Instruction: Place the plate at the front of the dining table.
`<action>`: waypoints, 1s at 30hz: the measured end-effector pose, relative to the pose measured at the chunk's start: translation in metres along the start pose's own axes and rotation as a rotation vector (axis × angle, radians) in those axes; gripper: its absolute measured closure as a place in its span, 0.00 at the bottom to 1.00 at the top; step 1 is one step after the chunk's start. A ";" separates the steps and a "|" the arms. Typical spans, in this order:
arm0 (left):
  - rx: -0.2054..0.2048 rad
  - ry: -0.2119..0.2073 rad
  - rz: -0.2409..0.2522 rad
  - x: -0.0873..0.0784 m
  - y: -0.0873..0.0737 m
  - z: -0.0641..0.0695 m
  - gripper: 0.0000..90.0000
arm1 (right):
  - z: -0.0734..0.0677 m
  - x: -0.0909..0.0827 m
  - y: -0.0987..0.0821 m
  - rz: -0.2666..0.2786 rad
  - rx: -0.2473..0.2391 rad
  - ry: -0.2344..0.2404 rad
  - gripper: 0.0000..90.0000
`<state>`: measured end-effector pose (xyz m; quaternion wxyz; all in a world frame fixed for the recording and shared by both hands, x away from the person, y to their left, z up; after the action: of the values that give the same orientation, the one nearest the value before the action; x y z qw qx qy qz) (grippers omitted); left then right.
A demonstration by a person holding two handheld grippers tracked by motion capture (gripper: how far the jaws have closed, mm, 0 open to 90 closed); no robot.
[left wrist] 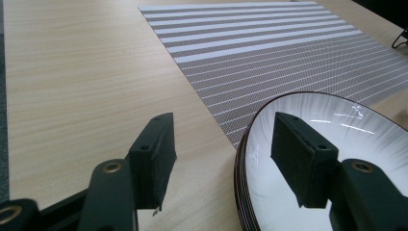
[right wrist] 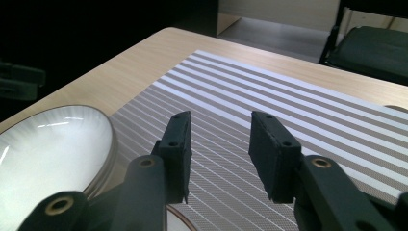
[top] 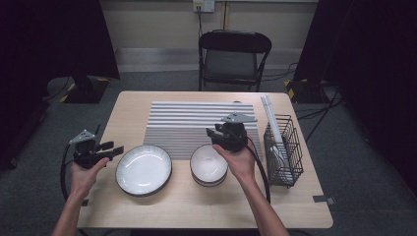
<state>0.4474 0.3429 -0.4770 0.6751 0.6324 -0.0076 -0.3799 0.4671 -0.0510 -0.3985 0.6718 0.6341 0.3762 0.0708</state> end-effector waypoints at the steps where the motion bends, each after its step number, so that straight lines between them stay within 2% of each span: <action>1: -0.004 0.001 0.006 0.000 0.001 0.000 0.46 | -0.002 0.002 0.001 -0.007 -0.014 0.006 0.68; 2: -0.007 0.002 0.006 0.000 0.001 0.000 0.45 | -0.003 0.003 0.002 -0.017 -0.038 0.009 0.70; 3: -0.006 0.002 0.006 0.000 0.001 0.000 0.45 | -0.007 0.006 0.002 -0.035 -0.082 0.018 0.72; 4: -0.003 0.007 0.003 0.000 0.001 0.000 0.45 | -0.009 0.007 0.003 -0.035 -0.092 0.032 0.73; 7: -0.004 0.009 0.004 0.000 0.001 -0.001 0.45 | -0.015 0.012 0.006 -0.015 -0.076 0.068 0.77; 10: -0.001 0.004 -0.004 0.000 0.000 -0.002 0.45 | -0.022 0.017 0.010 -0.021 -0.104 0.070 0.80; 12: -0.005 -0.014 -0.006 0.001 0.000 0.000 0.44 | -0.027 0.020 0.015 -0.003 -0.107 0.093 0.81; 15: 0.003 -0.030 -0.018 0.002 0.000 0.001 0.45 | -0.034 0.026 0.020 0.003 -0.123 0.109 0.75; 18: 0.004 -0.031 -0.017 0.002 0.000 0.001 0.44 | -0.040 0.032 0.023 -0.017 -0.120 0.124 0.75; 21: 0.007 -0.029 -0.015 0.002 0.001 0.001 0.44 | -0.044 0.037 0.026 -0.016 -0.141 0.118 0.72; 23: 0.005 -0.027 -0.016 0.002 0.001 0.001 0.44 | -0.046 0.039 0.027 -0.021 -0.145 0.103 0.68; 25: 0.001 -0.027 -0.014 0.003 0.001 0.001 0.44 | -0.051 0.041 0.027 -0.042 -0.111 0.127 0.66; 26: 0.001 -0.027 -0.014 0.003 0.001 0.001 0.44 | -0.052 0.042 0.027 -0.050 -0.109 0.121 0.66; 27: 0.011 -0.023 -0.024 0.003 0.001 0.001 0.44 | -0.056 0.043 0.028 -0.050 -0.110 0.139 0.68; 29: 0.006 -0.026 -0.018 0.003 0.001 0.002 0.44 | -0.059 0.045 0.029 -0.055 -0.101 0.152 0.66; 30: 0.006 -0.019 -0.011 0.003 0.002 0.002 0.44 | -0.062 0.047 0.030 -0.053 -0.092 0.174 0.66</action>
<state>0.4496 0.3396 -0.4766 0.6710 0.6308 -0.0115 -0.3895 0.4749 0.0314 -0.3850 0.6666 0.5840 0.4460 0.1248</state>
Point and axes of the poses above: each handheld gripper's, and its own axes: x roughly forward along the jaws, y roughly out of its top, z roughly to its right, the point moved 6 cm from there along x, roughly forward along the jaws, and after that the axes turned 3 degrees about z, right-handed, at the moved point
